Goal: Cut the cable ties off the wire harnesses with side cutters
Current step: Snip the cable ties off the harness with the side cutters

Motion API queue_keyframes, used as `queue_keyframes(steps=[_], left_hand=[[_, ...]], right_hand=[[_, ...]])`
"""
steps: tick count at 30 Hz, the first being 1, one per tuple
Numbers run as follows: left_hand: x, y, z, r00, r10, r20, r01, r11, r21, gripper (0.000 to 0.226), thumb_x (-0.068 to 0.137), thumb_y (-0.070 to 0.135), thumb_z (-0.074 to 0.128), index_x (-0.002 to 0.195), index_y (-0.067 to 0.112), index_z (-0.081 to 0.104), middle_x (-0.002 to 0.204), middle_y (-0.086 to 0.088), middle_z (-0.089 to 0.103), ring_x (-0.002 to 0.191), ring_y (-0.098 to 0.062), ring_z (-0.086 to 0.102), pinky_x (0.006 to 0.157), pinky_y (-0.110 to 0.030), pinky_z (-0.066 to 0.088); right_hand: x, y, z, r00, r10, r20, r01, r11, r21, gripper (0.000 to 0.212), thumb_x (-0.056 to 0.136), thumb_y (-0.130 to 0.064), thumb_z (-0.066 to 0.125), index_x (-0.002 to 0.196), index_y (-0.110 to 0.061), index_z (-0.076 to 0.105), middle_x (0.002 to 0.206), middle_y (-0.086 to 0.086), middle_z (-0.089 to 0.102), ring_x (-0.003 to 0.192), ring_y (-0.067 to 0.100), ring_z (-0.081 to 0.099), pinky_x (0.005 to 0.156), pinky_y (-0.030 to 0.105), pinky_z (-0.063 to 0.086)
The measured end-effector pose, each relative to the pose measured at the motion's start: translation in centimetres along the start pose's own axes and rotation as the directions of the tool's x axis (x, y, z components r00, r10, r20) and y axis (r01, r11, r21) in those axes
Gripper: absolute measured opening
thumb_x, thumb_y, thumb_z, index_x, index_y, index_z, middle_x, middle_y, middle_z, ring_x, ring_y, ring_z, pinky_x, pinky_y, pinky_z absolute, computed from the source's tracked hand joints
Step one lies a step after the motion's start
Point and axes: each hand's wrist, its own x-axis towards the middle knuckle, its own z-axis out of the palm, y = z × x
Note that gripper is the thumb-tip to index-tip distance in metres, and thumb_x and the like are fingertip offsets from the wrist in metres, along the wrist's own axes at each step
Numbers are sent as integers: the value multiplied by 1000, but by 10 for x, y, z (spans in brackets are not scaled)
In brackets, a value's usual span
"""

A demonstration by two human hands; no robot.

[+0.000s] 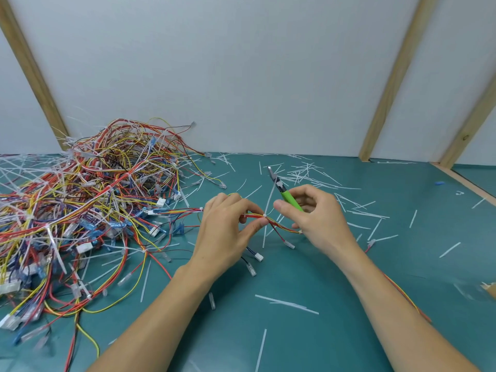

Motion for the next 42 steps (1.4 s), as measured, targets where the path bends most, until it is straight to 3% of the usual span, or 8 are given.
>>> queue_keyframes(steps=[3,5,9,12,16,21,26,42], left_hand=[[1,1,1,1000,-23,-9,23,999,-41,11,86,39,77,89,28,73,77,9,55,78,-15,46,78,-29,30],[1,2,1,996,-75,-52,70,993,-99,7,86,35,77,87,28,74,76,7,59,78,-16,48,78,-33,34],[3,1,-1,975,-204,-87,174,947,-271,3,88,30,76,88,27,76,74,6,59,80,-17,49,77,-42,42],[4,-1,-4,957,-269,-105,220,915,-339,7,89,30,74,89,24,77,70,9,54,77,-19,47,73,-38,40],[5,-2,-4,948,-305,-94,247,887,-390,10,90,30,74,89,21,76,72,5,57,74,-20,45,69,-31,34],[4,-2,-2,949,-305,-82,264,907,-328,8,90,31,74,89,23,77,69,10,54,77,-16,45,72,-35,37],[2,-2,1,966,-248,-80,227,952,-206,1,88,26,76,87,27,75,73,9,58,77,-13,47,78,-47,43],[2,-3,2,978,-186,-92,166,968,-187,9,85,22,79,89,29,76,72,9,54,77,-6,44,76,-45,41]], right_hand=[[4,0,-6,998,3,-56,0,998,64,12,85,-31,84,89,-24,74,83,-8,76,87,19,73,71,46,64],[6,-2,-10,988,-81,-134,92,992,83,9,88,-28,81,92,-25,74,87,-9,76,88,14,72,76,41,62],[8,-13,-19,938,-243,-249,286,946,155,19,85,-42,78,101,-33,72,95,-15,75,94,5,69,79,13,51],[8,-14,-21,947,-274,-167,296,946,129,24,86,-44,78,107,-36,71,103,-13,74,103,6,68,81,17,53],[6,-7,-20,949,-316,-18,313,944,-105,35,85,-48,77,117,-34,71,112,-20,70,112,1,64,93,12,45],[2,-9,-23,947,-316,58,316,880,-356,45,75,-67,75,107,-35,76,101,-24,71,100,0,66,90,24,52],[3,-12,-30,942,-325,87,323,800,-506,44,71,-68,78,102,-37,77,100,-22,71,99,8,63,89,40,51],[4,-6,-27,943,-298,147,331,807,-488,37,71,-54,87,103,-37,78,100,-21,72,99,11,61,92,46,49]])
